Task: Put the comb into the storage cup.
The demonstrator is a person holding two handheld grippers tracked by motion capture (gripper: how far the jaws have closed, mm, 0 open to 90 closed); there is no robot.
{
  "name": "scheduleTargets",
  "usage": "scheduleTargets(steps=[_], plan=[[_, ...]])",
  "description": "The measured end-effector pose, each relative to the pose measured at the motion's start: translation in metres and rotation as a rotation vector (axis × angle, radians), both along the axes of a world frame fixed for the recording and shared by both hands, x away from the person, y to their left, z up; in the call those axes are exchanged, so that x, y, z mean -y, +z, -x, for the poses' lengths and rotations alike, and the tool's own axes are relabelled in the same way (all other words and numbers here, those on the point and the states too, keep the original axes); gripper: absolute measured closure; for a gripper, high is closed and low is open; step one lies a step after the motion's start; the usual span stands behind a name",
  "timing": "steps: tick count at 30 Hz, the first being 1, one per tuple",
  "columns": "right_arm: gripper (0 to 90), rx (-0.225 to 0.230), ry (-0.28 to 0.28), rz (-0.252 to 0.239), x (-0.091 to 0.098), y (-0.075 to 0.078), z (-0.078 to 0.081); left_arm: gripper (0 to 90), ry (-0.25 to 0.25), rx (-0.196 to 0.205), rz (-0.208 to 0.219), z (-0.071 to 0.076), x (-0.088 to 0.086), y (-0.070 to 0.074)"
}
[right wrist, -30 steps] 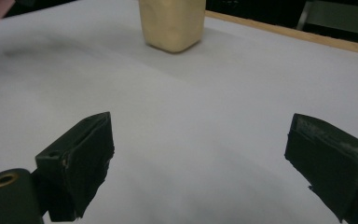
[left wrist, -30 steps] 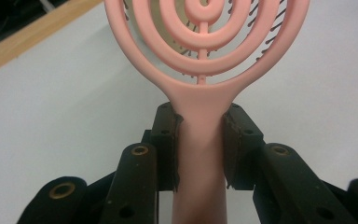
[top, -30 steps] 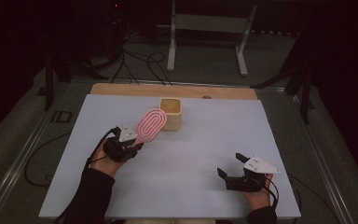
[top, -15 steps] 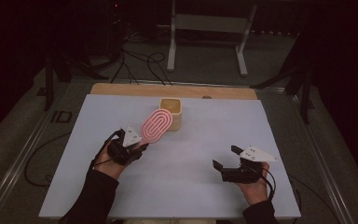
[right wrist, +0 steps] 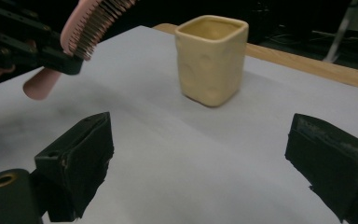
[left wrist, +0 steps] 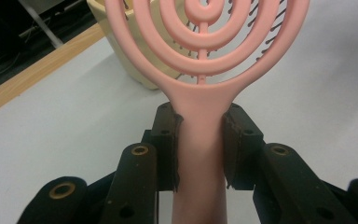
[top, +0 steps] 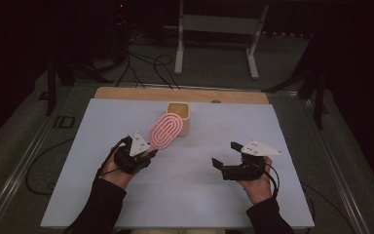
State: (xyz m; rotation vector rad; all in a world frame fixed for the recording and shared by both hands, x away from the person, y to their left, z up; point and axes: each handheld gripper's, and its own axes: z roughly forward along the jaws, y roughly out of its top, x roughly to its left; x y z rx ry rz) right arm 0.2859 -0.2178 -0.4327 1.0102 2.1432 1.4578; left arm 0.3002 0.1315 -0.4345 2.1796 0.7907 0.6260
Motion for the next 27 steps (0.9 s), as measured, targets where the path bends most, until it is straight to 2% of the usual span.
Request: scheduleTargets(steps=[9,27], plan=[[7.5,0.013,0.021,-0.001,-0.02,0.015,-0.008,70.1,0.005,0.005,0.034,-0.001,0.001,0.001],[7.6,0.0,0.054,-0.015,-0.051,0.029,-0.021,70.1,0.002,0.019,0.027,0.001,0.007,0.0]])
